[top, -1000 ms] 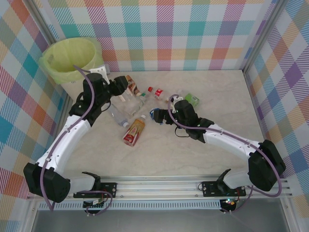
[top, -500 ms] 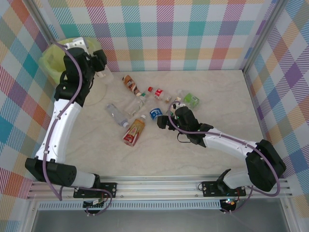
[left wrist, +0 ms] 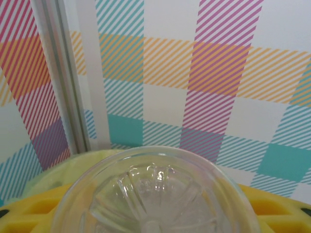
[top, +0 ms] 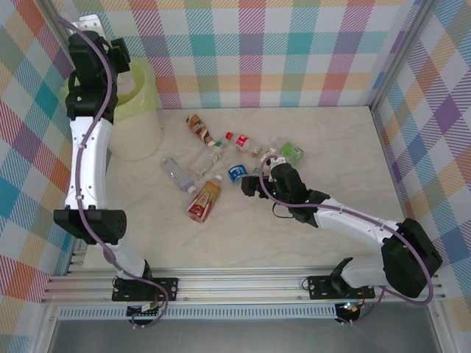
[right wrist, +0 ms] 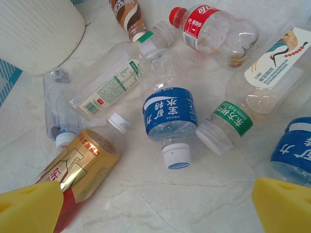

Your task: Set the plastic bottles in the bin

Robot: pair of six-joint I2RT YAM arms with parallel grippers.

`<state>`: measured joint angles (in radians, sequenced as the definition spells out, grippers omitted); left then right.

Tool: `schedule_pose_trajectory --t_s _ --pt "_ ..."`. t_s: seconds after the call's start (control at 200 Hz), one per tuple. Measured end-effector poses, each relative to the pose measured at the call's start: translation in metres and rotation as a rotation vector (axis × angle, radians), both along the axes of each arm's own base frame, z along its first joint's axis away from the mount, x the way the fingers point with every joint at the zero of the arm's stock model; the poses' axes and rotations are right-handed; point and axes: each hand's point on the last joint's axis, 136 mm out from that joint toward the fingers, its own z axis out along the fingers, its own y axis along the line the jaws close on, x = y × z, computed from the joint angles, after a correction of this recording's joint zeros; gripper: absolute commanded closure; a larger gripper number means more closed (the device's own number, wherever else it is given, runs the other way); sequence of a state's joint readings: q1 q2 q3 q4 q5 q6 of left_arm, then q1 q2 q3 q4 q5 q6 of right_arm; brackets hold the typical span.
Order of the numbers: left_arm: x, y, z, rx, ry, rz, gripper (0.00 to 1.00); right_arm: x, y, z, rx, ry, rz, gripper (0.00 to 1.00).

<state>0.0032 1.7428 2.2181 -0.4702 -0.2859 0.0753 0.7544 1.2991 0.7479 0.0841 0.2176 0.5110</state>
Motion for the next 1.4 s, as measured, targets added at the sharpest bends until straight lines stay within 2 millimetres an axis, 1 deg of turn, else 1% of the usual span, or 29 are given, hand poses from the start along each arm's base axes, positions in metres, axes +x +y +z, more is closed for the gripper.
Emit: schedule_pose_trajectory --t_s 0.085,0.16,0.245,0.38,0.42,0.5,0.605,0.67,0.7,0.775,0.83,0.865,0.935,1.01,1.085,1.21,1.275,1.4 --pt "0.005 0.004 -0.004 0.036 0.017 0.005 0.55 0.0 -0.001 0.0 -0.004 -0.003 -0.002 0.0" --pt "0.011 0.014 -0.011 0.05 0.035 0.019 0.54 0.001 -0.001 0.0 -0.002 -0.007 -0.004 0.0" --pt "0.021 0.034 -0.019 0.057 0.048 0.057 0.54 0.001 -0.001 0.0 -0.002 -0.007 -0.003 0.0" --pt "0.046 0.072 -0.036 0.039 0.056 0.118 0.51 0.001 0.0 0.0 -0.002 -0.006 -0.003 0.01" --pt "0.053 0.08 -0.042 0.024 0.06 0.124 0.48 0.001 0.0 0.0 -0.001 -0.006 -0.003 0.0" --pt "0.065 0.09 -0.058 -0.004 0.075 0.129 0.44 0.0 0.0 0.0 0.0 -0.004 0.0 0.0" --pt "0.078 0.095 -0.08 -0.041 0.103 0.134 0.44 0.0 0.001 0.0 0.003 -0.001 0.007 0.0" --pt "0.084 0.096 -0.101 -0.074 0.127 0.12 0.43 -0.001 0.001 0.0 0.004 0.0 0.01 0.0" --pt "0.087 0.094 -0.109 -0.088 0.137 0.109 0.4 -0.001 0.002 0.001 0.005 0.0 0.011 0.0" --pt "0.093 0.093 -0.136 -0.124 0.173 0.098 0.3 -0.003 0.0 0.003 0.012 -0.006 0.013 0.01" --pt "0.095 0.09 -0.156 -0.149 0.206 0.086 0.28 -0.006 -0.002 0.005 0.017 -0.012 0.012 0.0" --pt "0.097 0.088 -0.164 -0.167 0.217 0.076 0.27 -0.008 -0.004 0.005 0.018 -0.014 0.012 0.0" --pt "0.099 0.083 -0.175 -0.201 0.226 0.048 0.25 -0.011 -0.008 0.001 0.014 -0.01 0.011 0.0" --pt "0.098 0.077 -0.174 -0.234 0.217 0.022 0.21 -0.014 -0.011 -0.006 0.002 0.0 0.009 0.0" --pt "0.094 0.073 -0.163 -0.258 0.187 0.006 0.16 -0.015 -0.013 -0.011 -0.006 0.008 0.009 0.0" --pt "0.084 0.061 -0.132 -0.282 0.117 -0.026 0.07 -0.015 -0.014 -0.012 -0.018 0.003 0.01 0.0" --pt "0.076 0.055 -0.115 -0.29 0.084 -0.037 0.0 -0.015 -0.014 -0.013 -0.026 -0.003 0.01 0.0" --pt "0.06 0.032 -0.086 -0.309 0.033 -0.083 0.0 -0.014 -0.015 -0.013 -0.036 -0.008 0.012 0.0"
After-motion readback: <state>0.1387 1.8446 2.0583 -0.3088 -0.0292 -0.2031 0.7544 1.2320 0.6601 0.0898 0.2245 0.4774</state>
